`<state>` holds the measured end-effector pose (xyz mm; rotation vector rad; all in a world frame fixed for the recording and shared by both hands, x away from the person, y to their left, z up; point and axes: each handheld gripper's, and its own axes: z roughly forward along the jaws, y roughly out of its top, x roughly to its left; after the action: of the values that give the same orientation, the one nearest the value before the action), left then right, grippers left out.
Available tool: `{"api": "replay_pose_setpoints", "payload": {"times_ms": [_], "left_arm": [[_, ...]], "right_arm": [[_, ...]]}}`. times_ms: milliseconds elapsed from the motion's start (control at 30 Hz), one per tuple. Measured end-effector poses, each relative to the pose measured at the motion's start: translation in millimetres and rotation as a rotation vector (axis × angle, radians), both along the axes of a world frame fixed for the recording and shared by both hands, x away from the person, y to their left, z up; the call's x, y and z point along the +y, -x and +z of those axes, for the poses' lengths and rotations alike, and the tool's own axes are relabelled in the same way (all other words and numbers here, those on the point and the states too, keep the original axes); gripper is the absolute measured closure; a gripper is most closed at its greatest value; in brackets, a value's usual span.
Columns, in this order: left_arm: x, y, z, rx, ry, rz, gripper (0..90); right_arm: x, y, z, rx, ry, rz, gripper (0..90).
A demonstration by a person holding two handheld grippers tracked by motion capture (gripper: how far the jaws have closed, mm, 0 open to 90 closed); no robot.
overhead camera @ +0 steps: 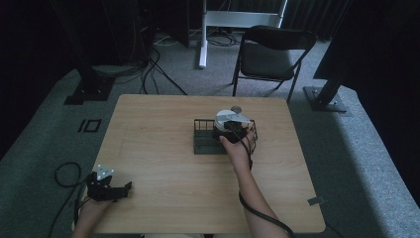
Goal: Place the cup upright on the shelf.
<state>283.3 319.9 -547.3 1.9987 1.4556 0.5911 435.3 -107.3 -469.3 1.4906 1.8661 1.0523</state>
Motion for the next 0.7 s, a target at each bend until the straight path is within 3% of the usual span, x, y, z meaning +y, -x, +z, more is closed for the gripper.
{"api": "replay_pose_setpoints", "payload": {"times_ms": [233, 700], "left_arm": [[-0.1, 0.0, -0.1, 0.000, 0.001, 0.001, 0.6], [-0.1, 0.0, -0.1, 0.000, 0.001, 0.001, 0.6]], "right_arm": [[-1.7, 4.3, -5.8, -0.018, -0.013, 0.044, 12.3], [-11.6, 13.6, -9.7, -0.071, -0.050, 0.053, 11.8]]}}
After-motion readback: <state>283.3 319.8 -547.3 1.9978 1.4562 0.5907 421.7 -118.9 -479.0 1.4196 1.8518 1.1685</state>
